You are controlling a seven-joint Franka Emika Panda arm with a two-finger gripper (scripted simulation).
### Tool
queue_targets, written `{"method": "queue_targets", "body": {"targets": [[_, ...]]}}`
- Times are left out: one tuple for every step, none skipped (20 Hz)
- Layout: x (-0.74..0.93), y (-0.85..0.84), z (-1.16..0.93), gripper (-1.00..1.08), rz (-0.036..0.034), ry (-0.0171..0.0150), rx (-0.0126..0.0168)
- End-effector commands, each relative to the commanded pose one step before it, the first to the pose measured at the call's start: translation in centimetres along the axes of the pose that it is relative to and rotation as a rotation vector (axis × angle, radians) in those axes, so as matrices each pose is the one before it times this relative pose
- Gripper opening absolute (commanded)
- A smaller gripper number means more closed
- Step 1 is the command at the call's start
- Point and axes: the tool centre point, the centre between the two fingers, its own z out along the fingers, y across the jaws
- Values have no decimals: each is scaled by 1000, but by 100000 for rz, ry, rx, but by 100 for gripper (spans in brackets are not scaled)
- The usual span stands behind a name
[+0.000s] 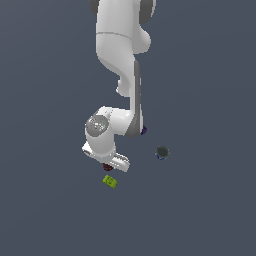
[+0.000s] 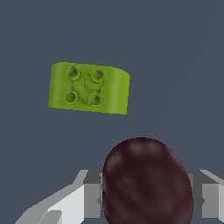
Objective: Pick up a designated object from a clutter of objects.
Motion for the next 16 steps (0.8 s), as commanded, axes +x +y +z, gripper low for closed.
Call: {"method": "queue_targets", "body": {"targets": [[1,10,-8,-100,12,27,-7],[-6,-2,-23,-100,0,0,0],[-19,-7,-70,-100,0,0,0],[-32,-12,-117,-100,0,0,0],[-45,-17,-164,-100,0,0,0],[-58,-22,-211,-100,0,0,0],[-71,-27,-259,-100,0,0,0],[-84,-32,-306,-100,0,0,0],[-97,-37,-354,-100,0,0,0],[-108,-35,-398,-100,10,-20,44],[-124,-48,-452,-100,0,0,0],[-137,-53,-502,-100,0,0,0],[-151,-58,-552,-100,0,0,0],[-164,-63,-603,-100,0,0,0],[-178,-69,-655,-100,0,0,0],[-191,-74,-708,-100,0,0,0]]}}
